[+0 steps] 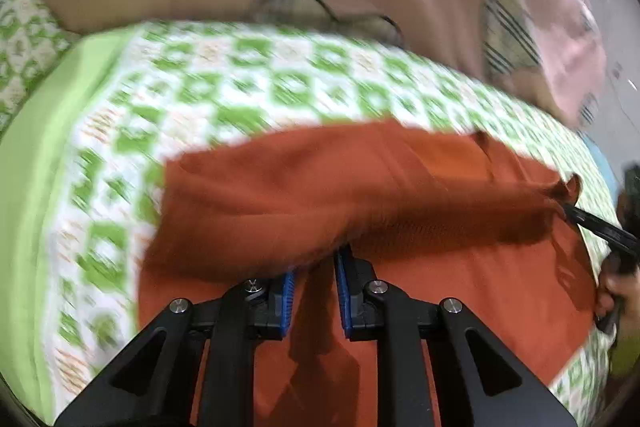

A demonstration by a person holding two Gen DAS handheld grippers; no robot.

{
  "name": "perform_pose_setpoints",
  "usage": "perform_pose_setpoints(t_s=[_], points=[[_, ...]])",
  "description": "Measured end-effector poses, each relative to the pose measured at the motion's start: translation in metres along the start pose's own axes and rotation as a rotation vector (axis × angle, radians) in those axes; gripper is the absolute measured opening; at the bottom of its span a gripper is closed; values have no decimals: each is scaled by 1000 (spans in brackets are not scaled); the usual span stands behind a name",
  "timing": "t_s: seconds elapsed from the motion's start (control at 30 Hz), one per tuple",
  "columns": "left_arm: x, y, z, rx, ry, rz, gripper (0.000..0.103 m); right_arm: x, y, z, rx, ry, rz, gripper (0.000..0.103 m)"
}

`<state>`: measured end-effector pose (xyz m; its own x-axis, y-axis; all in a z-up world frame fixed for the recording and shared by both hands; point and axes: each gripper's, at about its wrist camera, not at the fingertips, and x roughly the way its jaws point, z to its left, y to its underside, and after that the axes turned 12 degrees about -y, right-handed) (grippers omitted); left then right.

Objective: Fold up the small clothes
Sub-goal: 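Lay the hem down near the collar and open both tools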

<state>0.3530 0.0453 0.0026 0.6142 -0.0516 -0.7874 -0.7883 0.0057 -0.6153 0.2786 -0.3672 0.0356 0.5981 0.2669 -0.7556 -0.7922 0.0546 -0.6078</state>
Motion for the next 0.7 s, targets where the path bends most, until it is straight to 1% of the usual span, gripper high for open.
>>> perform_pose_setpoints(t_s=[0.07, 0.13, 0.2, 0.3, 0.37, 0.47, 0.53, 0.6, 0.7], points=[[2, -6, 12, -52, -22, -5, 26, -8, -5, -10, 55, -5, -48, 41], [0, -2, 22, -91, -19, 6, 26, -13, -3, -8, 67, 22, -68, 41], [-9, 7, 29, -119, -8, 9, 26, -24, 6, -3, 65, 41, -76, 41], [-30, 36, 34, -139, 14, 10, 28, -37, 28, 11, 61, 29, -84, 42], [-46, 62, 33, -153, 37, 8, 32, -47, 45, 19, 55, 20, -82, 43], [-65, 95, 29, -174, 76, 20, 33, -58, 71, 30, 58, 0, -66, 43], [-74, 111, 21, -180, 96, 25, 33, -61, 86, 35, 67, -5, -52, 43], [-86, 128, 19, -190, 118, 30, 34, -67, 98, 40, 73, -7, -57, 43], [-101, 151, 16, -210, 145, 38, 38, -79, 119, 46, 98, -8, -59, 44]])
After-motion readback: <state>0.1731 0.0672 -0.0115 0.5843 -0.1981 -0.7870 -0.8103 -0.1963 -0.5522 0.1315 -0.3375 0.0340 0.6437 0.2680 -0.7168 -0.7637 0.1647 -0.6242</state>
